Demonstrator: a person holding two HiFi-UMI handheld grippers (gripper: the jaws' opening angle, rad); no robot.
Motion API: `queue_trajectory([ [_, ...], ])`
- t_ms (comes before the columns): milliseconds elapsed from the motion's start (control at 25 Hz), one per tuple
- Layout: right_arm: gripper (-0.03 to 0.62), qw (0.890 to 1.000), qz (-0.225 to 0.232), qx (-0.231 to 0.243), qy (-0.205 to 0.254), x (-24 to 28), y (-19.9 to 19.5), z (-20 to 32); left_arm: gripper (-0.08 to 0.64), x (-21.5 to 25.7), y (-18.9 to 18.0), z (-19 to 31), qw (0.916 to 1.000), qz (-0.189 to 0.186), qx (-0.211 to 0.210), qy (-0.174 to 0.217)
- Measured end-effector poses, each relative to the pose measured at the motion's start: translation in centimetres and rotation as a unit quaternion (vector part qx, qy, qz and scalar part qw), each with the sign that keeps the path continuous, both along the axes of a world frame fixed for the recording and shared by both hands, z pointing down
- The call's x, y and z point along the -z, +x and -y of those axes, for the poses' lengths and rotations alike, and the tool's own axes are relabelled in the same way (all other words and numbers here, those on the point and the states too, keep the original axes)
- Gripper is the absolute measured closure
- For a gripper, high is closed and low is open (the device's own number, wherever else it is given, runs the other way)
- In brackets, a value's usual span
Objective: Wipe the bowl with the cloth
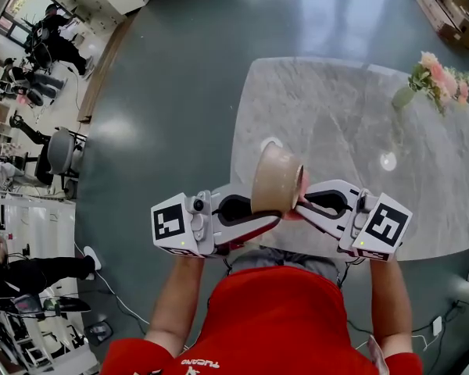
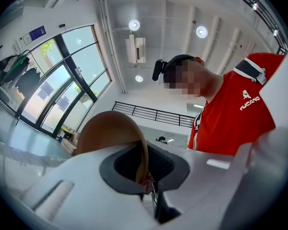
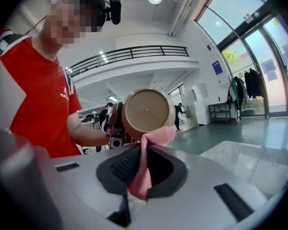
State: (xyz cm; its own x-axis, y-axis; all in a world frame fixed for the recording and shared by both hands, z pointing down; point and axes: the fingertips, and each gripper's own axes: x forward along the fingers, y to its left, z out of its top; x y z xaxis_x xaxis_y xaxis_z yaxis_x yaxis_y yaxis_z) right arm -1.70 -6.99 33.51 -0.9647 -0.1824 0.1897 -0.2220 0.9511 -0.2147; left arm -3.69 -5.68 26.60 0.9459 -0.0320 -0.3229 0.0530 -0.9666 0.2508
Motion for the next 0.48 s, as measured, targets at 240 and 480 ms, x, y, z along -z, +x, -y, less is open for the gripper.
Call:
queue_trajectory([
  [240,0.571,1.0,-0.008,0.004,-0.009,-0.2,0.1,-0.3,0.541,-0.4,0.6,0.4,0.9999,0.005,0.009,0.0],
  [480,0.571,0.999,0.0,0.048,0.011,0.9,-1.6,-2.5,0.541,-0.8,0.9,0.7,0.9998,0.015,0.016,-0.001],
])
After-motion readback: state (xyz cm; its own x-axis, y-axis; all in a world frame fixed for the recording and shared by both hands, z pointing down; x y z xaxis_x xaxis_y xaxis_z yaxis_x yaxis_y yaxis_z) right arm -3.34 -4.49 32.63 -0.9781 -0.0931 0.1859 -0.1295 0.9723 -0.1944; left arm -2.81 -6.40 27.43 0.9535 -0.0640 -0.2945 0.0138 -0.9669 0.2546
